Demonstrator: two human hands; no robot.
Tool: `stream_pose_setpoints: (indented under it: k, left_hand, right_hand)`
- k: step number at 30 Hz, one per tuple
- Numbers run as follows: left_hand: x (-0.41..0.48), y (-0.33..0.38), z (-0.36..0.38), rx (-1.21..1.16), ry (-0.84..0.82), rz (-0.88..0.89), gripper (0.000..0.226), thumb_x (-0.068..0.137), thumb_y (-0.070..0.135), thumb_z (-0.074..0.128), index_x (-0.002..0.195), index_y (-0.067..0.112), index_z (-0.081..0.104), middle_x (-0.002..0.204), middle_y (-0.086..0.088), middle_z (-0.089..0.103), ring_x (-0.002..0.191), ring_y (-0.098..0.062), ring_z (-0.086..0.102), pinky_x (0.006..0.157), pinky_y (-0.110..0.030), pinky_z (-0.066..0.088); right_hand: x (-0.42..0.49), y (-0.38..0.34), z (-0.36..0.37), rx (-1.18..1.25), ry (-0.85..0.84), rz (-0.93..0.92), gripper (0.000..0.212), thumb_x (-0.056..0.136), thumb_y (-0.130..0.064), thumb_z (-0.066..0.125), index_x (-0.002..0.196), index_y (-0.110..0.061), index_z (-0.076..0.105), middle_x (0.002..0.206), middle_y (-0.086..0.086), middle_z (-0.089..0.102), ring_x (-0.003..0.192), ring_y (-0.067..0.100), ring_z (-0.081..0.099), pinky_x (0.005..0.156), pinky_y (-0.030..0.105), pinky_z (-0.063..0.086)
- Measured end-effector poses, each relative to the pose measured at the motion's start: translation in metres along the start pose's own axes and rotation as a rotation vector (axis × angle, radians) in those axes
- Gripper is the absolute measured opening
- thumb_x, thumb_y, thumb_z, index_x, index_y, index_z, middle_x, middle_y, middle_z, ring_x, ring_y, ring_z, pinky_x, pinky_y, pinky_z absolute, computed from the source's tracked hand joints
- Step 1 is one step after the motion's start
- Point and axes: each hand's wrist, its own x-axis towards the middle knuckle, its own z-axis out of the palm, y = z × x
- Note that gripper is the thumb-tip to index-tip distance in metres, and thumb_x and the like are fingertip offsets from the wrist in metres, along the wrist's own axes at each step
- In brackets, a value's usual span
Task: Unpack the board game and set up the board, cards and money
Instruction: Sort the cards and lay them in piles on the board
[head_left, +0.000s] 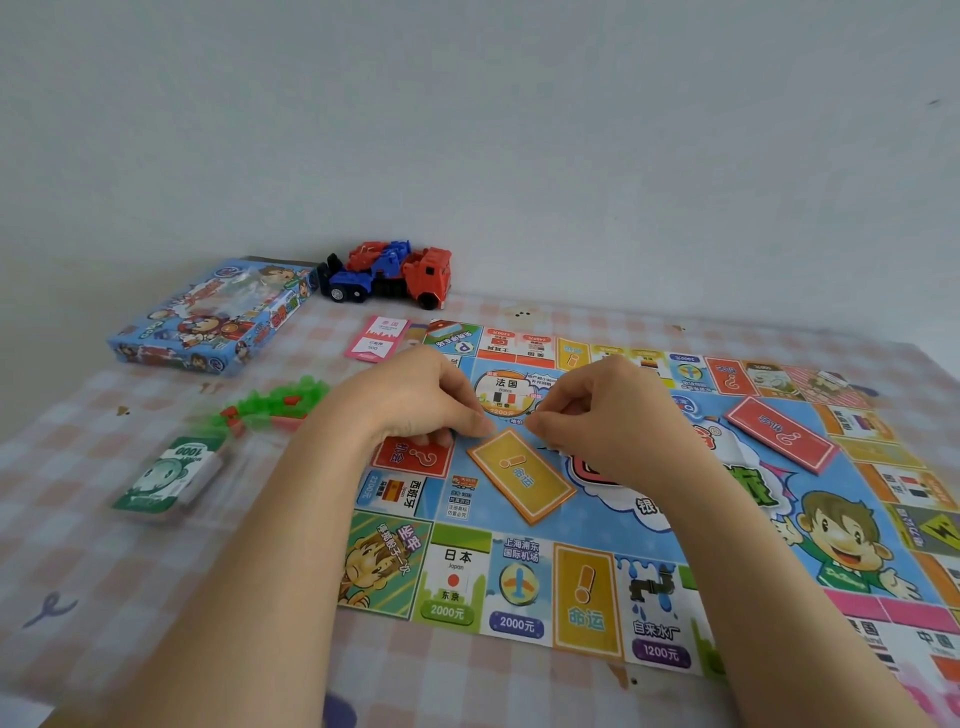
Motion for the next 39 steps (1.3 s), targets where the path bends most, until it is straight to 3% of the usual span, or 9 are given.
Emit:
stream_pose_setpoints:
  k: [5, 8, 13, 19, 26, 28, 31, 35, 39]
  left_hand:
    - [0.003, 0.0, 0.001, -0.093, 0.163, 0.073, 0.012, 0.081, 0.032, 0.073, 0.079, 0.02, 0.069, 0.064, 0.006, 0.065, 0.044, 0.0, 0.052, 0.045, -0.017, 0.038]
    - [0.006, 0.001, 0.004, -0.164, 0.335, 0.154, 0.012, 0.084, 0.032, 0.069, 0.08, 0.021, 0.067, 0.074, 0.005, 0.068, 0.059, -0.005, 0.058, 0.054, -0.02, 0.042]
    - [0.01, 0.0, 0.009, 0.038, 0.615, 0.219, 0.011, 0.085, 0.036, 0.065, 0.083, 0.025, 0.068, 0.078, 0.012, 0.063, 0.072, -0.001, 0.057, 0.063, -0.023, 0.047]
    - [0.006, 0.003, 0.01, 0.035, 0.712, 0.223, 0.01, 0.087, 0.037, 0.062, 0.084, 0.028, 0.066, 0.073, 0.015, 0.059, 0.069, 0.0, 0.055, 0.061, -0.021, 0.046]
    - [-0.021, -0.01, -0.026, 0.112, 0.761, 0.201, 0.01, 0.087, 0.035, 0.063, 0.078, 0.033, 0.062, 0.073, 0.016, 0.06, 0.072, -0.002, 0.058, 0.061, -0.023, 0.045]
    - [-0.032, -0.025, -0.038, 0.139, 0.788, 0.148, 0.009, 0.086, 0.036, 0.063, 0.078, 0.032, 0.063, 0.074, 0.016, 0.06, 0.073, -0.004, 0.058, 0.061, -0.023, 0.045]
    - [-0.048, -0.051, -0.055, 0.153, 0.826, 0.043, 0.009, 0.085, 0.035, 0.062, 0.078, 0.029, 0.065, 0.073, 0.014, 0.062, 0.076, -0.009, 0.061, 0.067, -0.027, 0.049]
    - [-0.07, -0.088, -0.073, 0.096, 0.863, -0.091, 0.005, 0.081, 0.033, 0.064, 0.076, 0.032, 0.064, 0.081, 0.013, 0.065, 0.083, -0.014, 0.063, 0.07, -0.028, 0.048]
    - [-0.084, -0.118, -0.076, 0.022, 0.81, -0.152, 0.012, 0.079, 0.035, 0.068, 0.09, 0.032, 0.065, 0.1, 0.007, 0.067, 0.092, -0.017, 0.062, 0.078, -0.03, 0.048]
  right_hand:
    - [0.001, 0.002, 0.0, 0.027, 0.03, 0.003, 0.013, 0.084, -0.024, 0.067, 0.077, -0.016, 0.074, 0.063, -0.009, 0.062, 0.055, 0.003, 0.052, 0.053, 0.015, 0.039]
    - [0.002, 0.003, 0.0, 0.042, 0.056, 0.004, 0.013, 0.085, -0.024, 0.067, 0.078, -0.017, 0.074, 0.064, -0.009, 0.063, 0.058, 0.004, 0.054, 0.057, 0.019, 0.044]
    - [0.003, 0.003, 0.004, 0.055, 0.112, -0.028, 0.013, 0.084, -0.023, 0.067, 0.073, -0.017, 0.073, 0.063, -0.01, 0.065, 0.056, 0.003, 0.055, 0.058, 0.018, 0.046]
    - [0.002, -0.003, 0.006, 0.113, 0.173, -0.018, 0.015, 0.084, -0.018, 0.067, 0.07, -0.015, 0.073, 0.062, -0.002, 0.068, 0.06, 0.015, 0.063, 0.061, 0.027, 0.052]
    - [0.002, -0.044, 0.005, 0.005, 0.098, -0.075, 0.013, 0.083, -0.017, 0.064, 0.074, -0.018, 0.073, 0.062, -0.011, 0.065, 0.057, 0.008, 0.059, 0.053, 0.018, 0.047]
    - [0.002, -0.065, 0.013, 0.018, 0.068, -0.107, 0.013, 0.084, -0.017, 0.063, 0.075, -0.017, 0.073, 0.065, -0.007, 0.068, 0.061, 0.012, 0.065, 0.058, 0.023, 0.053]
    - [0.002, -0.093, 0.035, 0.09, -0.033, -0.112, 0.009, 0.086, -0.02, 0.063, 0.091, -0.019, 0.069, 0.078, 0.001, 0.071, 0.066, 0.018, 0.07, 0.07, 0.035, 0.059]
    - [-0.002, -0.124, 0.068, 0.136, -0.16, -0.093, 0.037, 0.088, -0.027, 0.062, 0.123, -0.019, 0.053, 0.088, 0.007, 0.071, 0.064, 0.019, 0.069, 0.076, 0.034, 0.057]
    - [-0.001, -0.138, 0.093, 0.021, -0.164, -0.06, 0.059, 0.087, -0.031, 0.062, 0.139, -0.019, 0.038, 0.11, 0.011, 0.068, 0.09, 0.024, 0.067, 0.083, 0.032, 0.054]
